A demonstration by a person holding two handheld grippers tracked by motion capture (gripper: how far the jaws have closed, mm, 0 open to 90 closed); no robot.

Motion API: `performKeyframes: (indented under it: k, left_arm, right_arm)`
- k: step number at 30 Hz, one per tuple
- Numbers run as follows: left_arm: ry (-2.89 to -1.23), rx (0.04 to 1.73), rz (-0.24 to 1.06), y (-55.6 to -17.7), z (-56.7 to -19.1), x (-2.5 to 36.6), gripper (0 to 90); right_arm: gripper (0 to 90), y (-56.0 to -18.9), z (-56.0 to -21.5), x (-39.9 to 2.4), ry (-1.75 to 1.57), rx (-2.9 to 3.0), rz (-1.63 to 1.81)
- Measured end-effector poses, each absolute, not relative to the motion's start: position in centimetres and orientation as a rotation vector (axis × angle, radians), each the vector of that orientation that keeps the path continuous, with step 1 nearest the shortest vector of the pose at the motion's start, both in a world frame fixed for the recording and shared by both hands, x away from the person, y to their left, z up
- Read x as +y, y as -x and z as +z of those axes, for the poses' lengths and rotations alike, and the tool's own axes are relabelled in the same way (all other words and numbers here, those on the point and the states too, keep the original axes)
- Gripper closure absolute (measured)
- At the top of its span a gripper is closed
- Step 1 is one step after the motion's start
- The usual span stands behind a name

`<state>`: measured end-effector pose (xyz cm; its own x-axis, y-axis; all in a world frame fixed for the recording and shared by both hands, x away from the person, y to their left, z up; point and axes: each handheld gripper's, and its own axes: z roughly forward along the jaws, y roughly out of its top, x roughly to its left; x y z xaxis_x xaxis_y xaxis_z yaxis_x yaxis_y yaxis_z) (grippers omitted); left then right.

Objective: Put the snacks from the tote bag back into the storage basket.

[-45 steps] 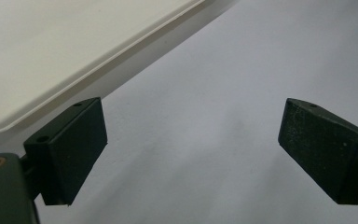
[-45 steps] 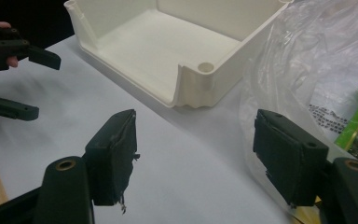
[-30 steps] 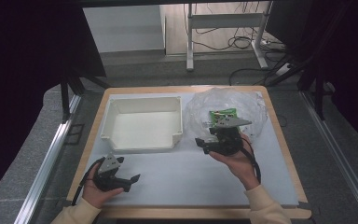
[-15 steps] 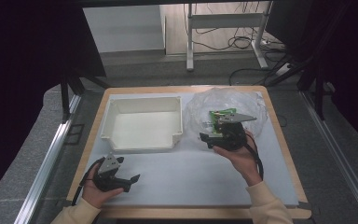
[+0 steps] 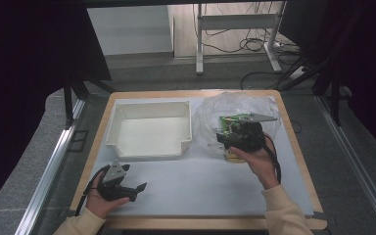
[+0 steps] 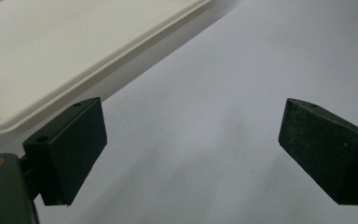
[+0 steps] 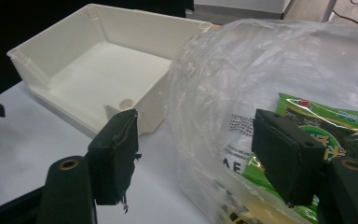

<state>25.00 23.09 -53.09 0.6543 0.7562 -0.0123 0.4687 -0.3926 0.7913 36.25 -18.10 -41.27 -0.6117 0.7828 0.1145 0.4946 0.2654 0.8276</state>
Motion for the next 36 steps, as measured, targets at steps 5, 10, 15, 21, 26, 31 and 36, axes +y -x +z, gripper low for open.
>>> performKeyframes:
  k: [5,10,15,21,26,31,36]
  left_arm:
    - [-2.053,0.951,0.444,-25.0,-53.1,23.2,7.6]
    - [-2.051,0.954,0.446,-25.0,-53.0,23.2,7.6]
    - [-2.058,0.958,0.451,-25.1,-53.1,23.1,7.5]
    - [-2.062,0.959,0.456,-25.1,-53.2,23.1,7.6]
    - [-2.062,0.958,0.457,-25.1,-53.1,23.1,7.6]
    - [-2.065,0.955,0.458,-25.1,-53.1,23.1,7.6]
    - [-2.074,0.95,0.456,-25.1,-53.2,23.1,7.7]
  right_arm:
    - [32.1,-36.9,-41.1,-18.4,-1.196,2.221,1.245]
    - [32.0,-37.7,-41.0,-18.9,-1.224,2.218,1.198]
    - [31.9,-38.6,-40.7,-19.6,-1.254,2.2,1.181]
    - [31.9,-39.7,-40.5,-20.6,-1.307,2.183,1.167]
    - [31.9,-40.6,-40.0,-21.4,-1.327,2.156,1.138]
    - [31.8,-41.6,-40.1,-21.7,-1.348,2.153,1.085]
    - [31.8,-42.7,-40.1,-22.1,-1.373,2.146,1.061]
